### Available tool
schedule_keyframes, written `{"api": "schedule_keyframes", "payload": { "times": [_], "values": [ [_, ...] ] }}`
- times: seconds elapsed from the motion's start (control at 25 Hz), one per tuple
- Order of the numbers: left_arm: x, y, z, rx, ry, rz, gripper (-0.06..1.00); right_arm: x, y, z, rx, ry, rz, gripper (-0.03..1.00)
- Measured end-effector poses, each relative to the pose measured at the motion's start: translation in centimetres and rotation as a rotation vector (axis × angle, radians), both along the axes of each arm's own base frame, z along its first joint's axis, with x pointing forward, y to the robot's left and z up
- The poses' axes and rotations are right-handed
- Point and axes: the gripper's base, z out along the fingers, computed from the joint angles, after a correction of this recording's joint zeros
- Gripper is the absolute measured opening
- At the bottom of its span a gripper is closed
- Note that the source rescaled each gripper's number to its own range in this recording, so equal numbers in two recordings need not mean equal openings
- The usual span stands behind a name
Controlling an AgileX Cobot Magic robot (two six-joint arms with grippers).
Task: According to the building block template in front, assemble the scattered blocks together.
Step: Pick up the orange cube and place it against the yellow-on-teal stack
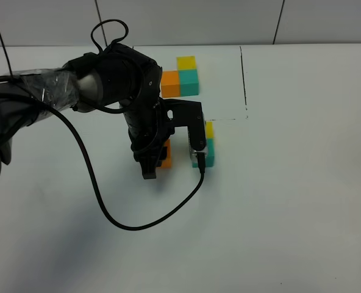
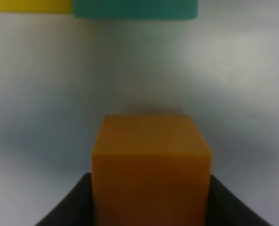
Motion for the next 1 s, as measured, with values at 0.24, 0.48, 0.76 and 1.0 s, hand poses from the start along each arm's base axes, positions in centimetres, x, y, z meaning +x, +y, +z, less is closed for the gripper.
{"api": "schedule_keyframes", "payload": {
  "times": [0.24, 0.48, 0.76, 1.0],
  "values": [
    [0.49, -0.33, -0.59, -0.012, -0.026, -0.037, 0.01, 0.00, 0.00, 0.00, 0.000, 0.000, 0.000, 0.74],
    [0.66, -0.56, -0.62, -0.033, -0.047, -0.061, 0.01, 0.00, 0.00, 0.00, 0.000, 0.000, 0.000, 0.74],
    [0.51, -0.89, -0.60, -0.070, -0.032, -0.068, 0.01, 0.00, 0.00, 0.00, 0.000, 0.000, 0.000, 0.74],
    [0.44, -1.00, -0.60, -0.082, -0.025, -0.070, 0.01, 0.00, 0.00, 0.00, 0.000, 0.000, 0.000, 0.74]
  ]
}}
